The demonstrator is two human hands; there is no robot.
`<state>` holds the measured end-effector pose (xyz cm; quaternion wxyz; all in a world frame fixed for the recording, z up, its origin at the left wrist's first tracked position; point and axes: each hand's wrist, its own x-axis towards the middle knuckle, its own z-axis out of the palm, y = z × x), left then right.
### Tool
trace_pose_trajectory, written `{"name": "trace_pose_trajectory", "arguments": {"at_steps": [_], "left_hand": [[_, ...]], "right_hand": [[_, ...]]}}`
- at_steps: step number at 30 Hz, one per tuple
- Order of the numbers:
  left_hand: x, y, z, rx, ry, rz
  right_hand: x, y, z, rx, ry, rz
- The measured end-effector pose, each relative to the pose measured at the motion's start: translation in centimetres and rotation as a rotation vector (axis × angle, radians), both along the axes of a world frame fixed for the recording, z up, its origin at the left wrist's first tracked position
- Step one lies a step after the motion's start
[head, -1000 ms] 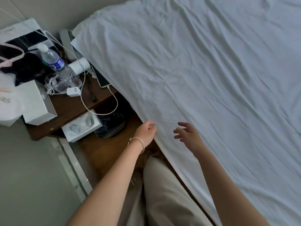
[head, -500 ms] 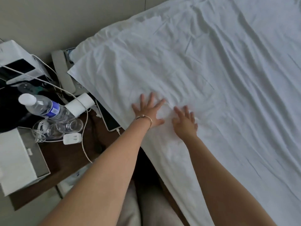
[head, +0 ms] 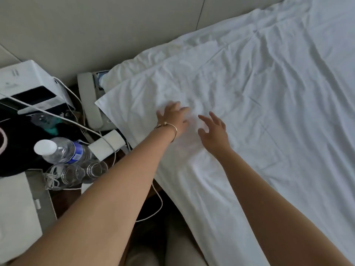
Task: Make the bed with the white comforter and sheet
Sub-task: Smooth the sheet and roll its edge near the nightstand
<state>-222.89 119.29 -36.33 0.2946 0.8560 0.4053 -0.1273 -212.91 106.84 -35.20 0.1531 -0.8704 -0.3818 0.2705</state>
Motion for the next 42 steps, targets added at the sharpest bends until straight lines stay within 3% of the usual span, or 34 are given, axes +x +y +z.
{"name": "trace_pose_trajectory", "arguments": {"at_steps": [4, 9, 13, 17, 20, 23, 29, 35, 40, 42], "left_hand": [[0.3, 3.8, -2.5, -0.08, 0.127, 0.212], [0.4, 9.6, -3.8, 0.006, 0.11, 0.402], [1.4, 11.5, -3.9, 0.285, 0.005, 0.507], [1.1, 14.6, -3.7, 0.319, -0.154, 0.65], [-1.0, 16.4, -3.7, 0.26, -0.166, 0.608], [-2.7, 16.6, -3.6, 0.113, -0.341, 0.587], [-4.5, 18.2, -3.0, 0.223, -0.307, 0.641], [-4.8, 22.6, -2.4, 0.247, -0.257, 0.569], [-3.9, 23.2, -3.2, 0.12, 0.023, 0.445], [-3.4, 22.6, -3.9, 0.184, 0.116, 0.371]], "right_hand": [[2.4, 5.8, -2.0, -0.162, -0.043, 0.301], [6.2, 14.1, -3.0, -0.068, -0.13, 0.483], [9.2, 19.9, -2.4, 0.016, -0.233, 0.504], [11.6, 23.4, -1.5, 0.057, -0.334, 0.432], [13.9, 24.6, -1.2, -0.04, -0.392, 0.397], [16.3, 23.7, -1.6, -0.05, -0.429, 0.316], [14.3, 26.4, -1.4, 0.102, -0.26, 0.279], [13.6, 29.8, -1.8, 0.211, -0.275, 0.151], [13.9, 31.5, -2.8, 0.039, -0.172, 0.195], [13.2, 32.1, -3.7, -0.029, -0.093, 0.261]]}}
